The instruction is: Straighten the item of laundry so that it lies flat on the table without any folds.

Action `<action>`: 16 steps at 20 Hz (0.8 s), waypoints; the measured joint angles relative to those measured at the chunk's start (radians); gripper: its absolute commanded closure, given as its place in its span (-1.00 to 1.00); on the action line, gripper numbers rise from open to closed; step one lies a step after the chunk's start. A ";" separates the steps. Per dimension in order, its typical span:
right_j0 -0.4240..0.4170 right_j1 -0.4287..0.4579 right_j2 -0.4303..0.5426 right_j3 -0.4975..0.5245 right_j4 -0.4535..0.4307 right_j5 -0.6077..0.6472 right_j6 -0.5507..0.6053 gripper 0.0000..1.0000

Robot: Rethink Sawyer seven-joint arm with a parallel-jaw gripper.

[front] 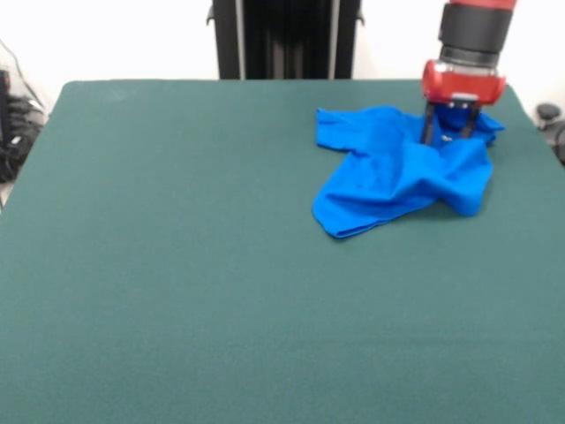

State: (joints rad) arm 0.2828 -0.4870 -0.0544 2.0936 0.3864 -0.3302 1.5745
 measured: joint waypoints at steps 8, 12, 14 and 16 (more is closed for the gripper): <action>-0.029 -0.141 0.003 0.016 0.000 0.088 0.000 -1.00; -0.046 -0.162 0.005 0.017 -0.001 0.088 0.000 -1.00; -0.053 -0.162 0.007 0.017 -0.001 0.088 0.000 -1.00; -0.062 -0.159 0.010 0.017 -0.001 0.088 0.000 -1.00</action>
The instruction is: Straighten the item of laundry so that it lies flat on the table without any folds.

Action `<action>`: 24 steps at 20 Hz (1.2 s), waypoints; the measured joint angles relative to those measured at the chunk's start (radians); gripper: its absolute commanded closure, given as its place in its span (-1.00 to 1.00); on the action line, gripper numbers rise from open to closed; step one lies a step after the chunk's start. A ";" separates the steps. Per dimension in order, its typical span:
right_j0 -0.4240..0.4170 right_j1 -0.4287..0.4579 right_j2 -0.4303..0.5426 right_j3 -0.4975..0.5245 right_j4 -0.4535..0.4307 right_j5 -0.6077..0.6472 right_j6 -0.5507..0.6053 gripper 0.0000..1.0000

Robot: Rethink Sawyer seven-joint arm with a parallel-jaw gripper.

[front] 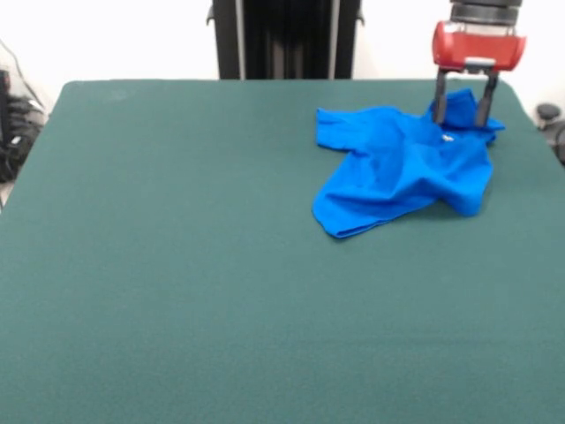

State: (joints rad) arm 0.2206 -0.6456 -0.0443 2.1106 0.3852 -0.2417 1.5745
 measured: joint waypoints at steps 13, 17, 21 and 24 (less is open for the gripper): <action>-0.187 -0.034 0.051 0.055 -0.177 0.000 0.000 -1.00; -0.256 -0.043 0.066 0.075 -0.240 0.000 0.000 -1.00; -0.295 -0.042 0.073 0.086 -0.283 0.000 0.000 -1.00; -0.299 -0.042 0.075 0.089 -0.296 0.000 0.000 -1.00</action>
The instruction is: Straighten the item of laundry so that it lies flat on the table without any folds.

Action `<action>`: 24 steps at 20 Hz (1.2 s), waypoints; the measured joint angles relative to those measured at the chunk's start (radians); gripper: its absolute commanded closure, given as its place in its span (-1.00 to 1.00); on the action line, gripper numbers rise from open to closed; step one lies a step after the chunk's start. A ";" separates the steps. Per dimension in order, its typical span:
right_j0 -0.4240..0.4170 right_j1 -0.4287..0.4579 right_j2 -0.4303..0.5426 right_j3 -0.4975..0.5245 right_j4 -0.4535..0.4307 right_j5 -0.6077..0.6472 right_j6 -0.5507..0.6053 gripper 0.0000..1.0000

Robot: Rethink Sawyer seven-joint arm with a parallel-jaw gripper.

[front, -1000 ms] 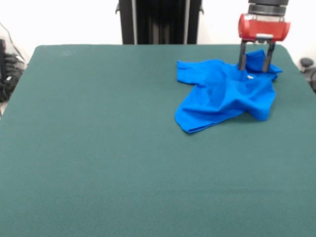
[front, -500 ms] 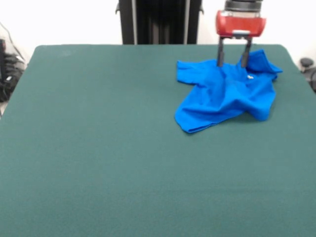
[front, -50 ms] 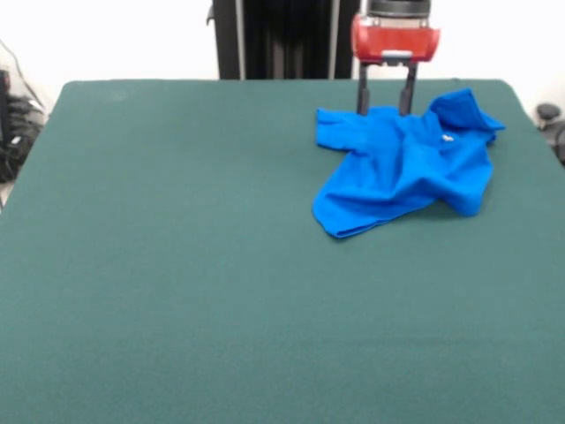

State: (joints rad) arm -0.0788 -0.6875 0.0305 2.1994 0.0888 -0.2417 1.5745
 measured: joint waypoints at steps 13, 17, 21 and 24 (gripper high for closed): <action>-0.001 -0.005 0.001 0.059 -0.046 0.000 0.000 -1.00; -0.012 -0.005 0.002 0.088 -0.075 -0.002 0.000 -1.00; -0.044 -0.003 0.001 0.115 -0.120 -0.013 0.000 -1.00; -0.069 0.004 0.002 0.126 -0.149 -0.027 0.000 -1.00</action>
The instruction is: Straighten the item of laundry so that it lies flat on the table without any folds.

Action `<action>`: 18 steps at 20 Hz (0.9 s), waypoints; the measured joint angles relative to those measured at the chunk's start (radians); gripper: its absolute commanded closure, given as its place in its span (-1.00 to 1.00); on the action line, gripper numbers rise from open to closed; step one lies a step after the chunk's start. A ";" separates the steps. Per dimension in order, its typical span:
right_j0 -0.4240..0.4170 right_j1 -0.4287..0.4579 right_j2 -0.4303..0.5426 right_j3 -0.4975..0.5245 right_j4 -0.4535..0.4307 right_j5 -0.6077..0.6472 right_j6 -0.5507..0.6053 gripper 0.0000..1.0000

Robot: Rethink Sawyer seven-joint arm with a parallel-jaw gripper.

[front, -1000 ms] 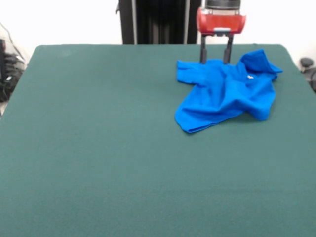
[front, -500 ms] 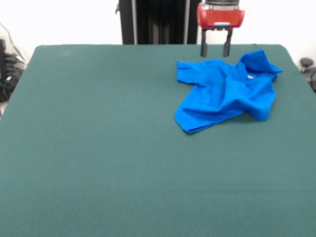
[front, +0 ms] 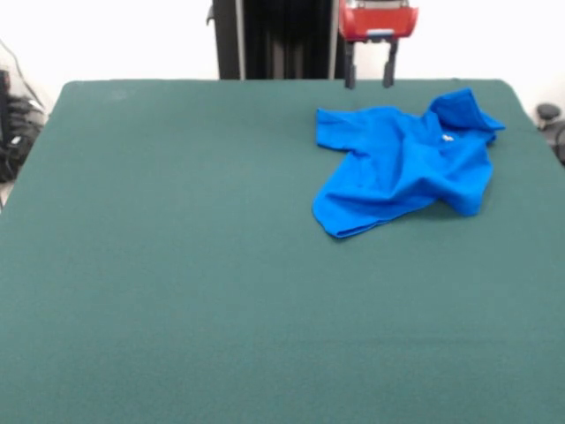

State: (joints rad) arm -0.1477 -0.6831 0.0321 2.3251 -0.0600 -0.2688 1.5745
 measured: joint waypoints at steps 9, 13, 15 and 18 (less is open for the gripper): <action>-0.088 0.045 0.000 0.004 -0.078 -0.015 0.000 -1.00; -0.088 0.086 0.000 0.002 -0.090 -0.023 0.000 -1.00; -0.087 0.112 0.000 0.001 -0.096 -0.033 0.000 -1.00; -0.087 0.131 0.000 0.000 -0.100 -0.043 0.000 -1.00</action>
State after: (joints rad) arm -0.2348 -0.5519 0.0321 2.3248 -0.1597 -0.3113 1.5745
